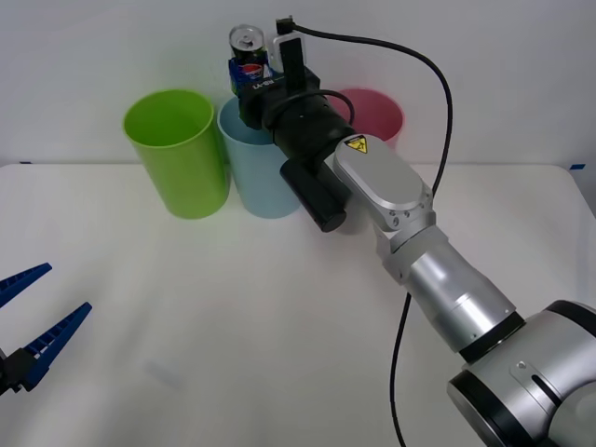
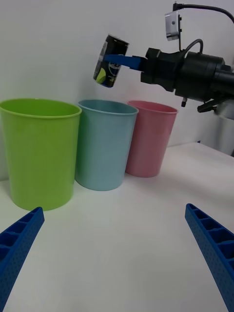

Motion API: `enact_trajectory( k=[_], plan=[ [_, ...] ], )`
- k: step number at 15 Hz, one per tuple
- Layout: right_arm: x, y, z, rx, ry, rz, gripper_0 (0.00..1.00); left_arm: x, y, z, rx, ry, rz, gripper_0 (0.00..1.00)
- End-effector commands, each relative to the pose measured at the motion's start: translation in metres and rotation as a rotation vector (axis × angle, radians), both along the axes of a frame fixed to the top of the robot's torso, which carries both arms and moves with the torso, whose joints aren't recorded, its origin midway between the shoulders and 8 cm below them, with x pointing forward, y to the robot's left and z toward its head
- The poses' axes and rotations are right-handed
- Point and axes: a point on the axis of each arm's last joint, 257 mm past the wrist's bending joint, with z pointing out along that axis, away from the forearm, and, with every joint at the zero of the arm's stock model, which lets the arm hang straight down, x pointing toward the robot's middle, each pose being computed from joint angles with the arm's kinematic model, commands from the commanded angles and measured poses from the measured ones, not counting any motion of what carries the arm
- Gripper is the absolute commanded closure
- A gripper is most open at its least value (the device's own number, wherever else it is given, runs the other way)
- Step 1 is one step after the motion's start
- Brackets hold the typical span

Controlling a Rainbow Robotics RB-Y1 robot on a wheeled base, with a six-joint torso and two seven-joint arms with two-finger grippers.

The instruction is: Grasp the object on the table and drop it into the matching bin: aluminum can to the light blue bin, PET bottle to the pink bin.

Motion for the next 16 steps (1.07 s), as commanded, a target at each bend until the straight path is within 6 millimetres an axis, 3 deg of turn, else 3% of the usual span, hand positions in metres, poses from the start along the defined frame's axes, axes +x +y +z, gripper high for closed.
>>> enact_trajectory(
  k=[1,10,16],
  plan=[
    [0.001,-0.002,0.0,-0.008,-0.004,0.0,0.0,0.0,0.0,0.0,0.0,0.0,0.0,0.0],
    [0.001,-0.016,-0.003,-0.016,-0.007,0.002,0.0,0.0,0.0,0.0,0.0,0.0,0.0,0.0],
    [-0.042,-0.04,-0.009,-0.028,-0.054,0.058,0.0,0.0,0.0,0.0,0.0,0.0,0.0,0.0]
  ],
)
